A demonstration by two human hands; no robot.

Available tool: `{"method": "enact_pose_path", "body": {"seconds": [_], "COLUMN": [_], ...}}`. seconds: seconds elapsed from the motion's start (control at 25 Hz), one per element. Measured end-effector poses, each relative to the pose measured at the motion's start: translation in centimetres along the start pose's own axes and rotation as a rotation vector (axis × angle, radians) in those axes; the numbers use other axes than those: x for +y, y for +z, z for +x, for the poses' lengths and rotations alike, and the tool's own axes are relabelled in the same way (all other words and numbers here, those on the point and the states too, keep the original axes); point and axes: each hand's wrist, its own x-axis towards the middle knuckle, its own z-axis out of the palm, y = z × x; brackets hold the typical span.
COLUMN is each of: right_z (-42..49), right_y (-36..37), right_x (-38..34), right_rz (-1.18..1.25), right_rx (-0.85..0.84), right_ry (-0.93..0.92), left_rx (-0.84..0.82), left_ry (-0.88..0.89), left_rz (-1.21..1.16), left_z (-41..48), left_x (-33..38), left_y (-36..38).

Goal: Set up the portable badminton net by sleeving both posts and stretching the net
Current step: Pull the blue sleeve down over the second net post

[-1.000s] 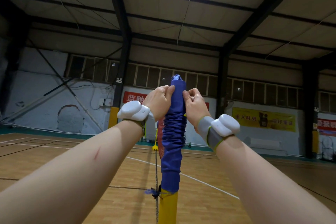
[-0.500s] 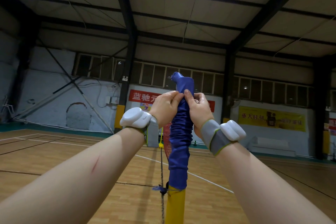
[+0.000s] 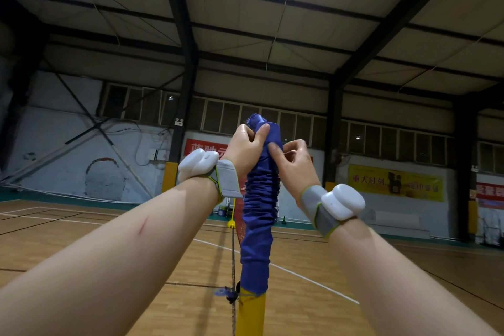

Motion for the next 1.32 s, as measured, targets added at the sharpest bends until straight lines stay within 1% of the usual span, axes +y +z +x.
{"method": "enact_pose_path", "body": {"seconds": [0.04, 0.12, 0.24, 0.36, 0.44, 0.68, 0.76, 0.84, 0.88, 1.12, 1.24, 1.32], "right_z": [0.5, 1.0, 0.9, 0.0, -0.6, -1.9, -1.8, -1.7, -1.7, -2.2, -2.8, -3.1], "right_y": [-0.3, -0.3, -0.1, -0.2, -0.1, -0.1, -0.2, -0.4, -0.5, -0.7, -1.0, -1.0], "right_x": [-0.4, -0.8, -0.3, 0.3, 0.6, 1.6, 1.7, 1.8, 1.8, 2.4, 2.5, 2.7], "right_rz": [-0.026, -0.07, -0.054, -0.016, -0.041, -0.059, -0.046, -0.016, -0.008, -0.038, -0.097, -0.12], "right_rx": [-0.047, -0.1, -0.091, -0.072, -0.067, -0.074, -0.077, -0.093, -0.101, -0.11, -0.095, -0.058], "right_ry": [0.01, -0.011, -0.069, -0.068, -0.069, -0.089, -0.082, -0.062, -0.053, -0.051, -0.08, -0.134], "left_rx": [-0.009, -0.007, 0.021, 0.019, 0.019, 0.023, 0.099, 0.178, 0.18, 0.03, -0.055, -0.073], "left_ry": [-0.021, -0.058, -0.093, -0.117, -0.118, -0.072, 0.002, 0.098, 0.137, 0.337, 0.377, 0.396], "left_rz": [-0.042, -0.054, -0.087, -0.219, -0.287, -0.328, -0.258, -0.06, 0.032, 0.427, 0.494, 0.498], "left_z": [0.0, 0.1, -0.2, -0.9, -1.2, -2.4, -2.5, -2.5, -2.5, -2.9, -3.1, -3.3], "left_x": [0.0, -0.3, -0.9, -1.4, -1.7, -2.1, -2.3, -2.4, -2.4, -2.0, -2.0, -2.0], "left_y": [0.0, -0.2, -0.2, 0.0, 0.1, -0.1, 0.0, -0.1, -0.2, -1.1, -1.7, -2.0]}}
